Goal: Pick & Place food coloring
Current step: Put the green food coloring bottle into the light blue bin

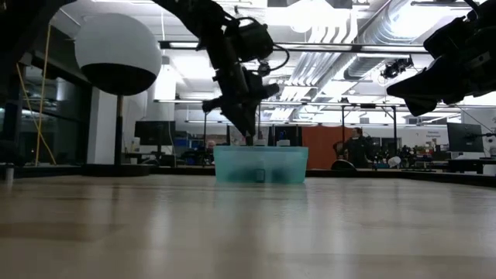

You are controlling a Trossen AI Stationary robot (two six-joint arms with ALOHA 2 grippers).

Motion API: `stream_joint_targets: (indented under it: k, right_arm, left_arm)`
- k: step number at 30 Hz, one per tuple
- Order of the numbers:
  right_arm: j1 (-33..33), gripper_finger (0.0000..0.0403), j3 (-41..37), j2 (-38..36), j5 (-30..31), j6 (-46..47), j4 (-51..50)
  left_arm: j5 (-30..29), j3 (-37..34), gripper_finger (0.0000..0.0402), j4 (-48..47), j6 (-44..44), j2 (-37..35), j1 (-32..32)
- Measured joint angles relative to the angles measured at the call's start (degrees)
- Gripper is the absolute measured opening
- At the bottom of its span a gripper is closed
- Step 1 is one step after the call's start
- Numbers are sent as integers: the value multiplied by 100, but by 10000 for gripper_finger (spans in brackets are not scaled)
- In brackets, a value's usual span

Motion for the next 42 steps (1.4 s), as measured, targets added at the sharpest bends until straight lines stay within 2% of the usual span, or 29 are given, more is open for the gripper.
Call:
stream_joint_targets:
  k: [9, 22, 34, 42]
  right_arm:
    - [-1, 0, -2, -1, 0, -1, -1]
    - [0, 0, 0, 28, 0, 0, 0]
    - [0, 0, -1, 31, 0, -1, 0]
    - [0, 0, 0, 31, 0, 0, 0]
  left_arm:
    - [-540, 2, 51, 130, -167, 329, 67]
    - [-576, -2, 51, 203, -728, 615, 69]
    - [-427, -2, 78, 296, -757, 923, 71]
    - [-329, -2, 81, 388, -700, 923, 71]
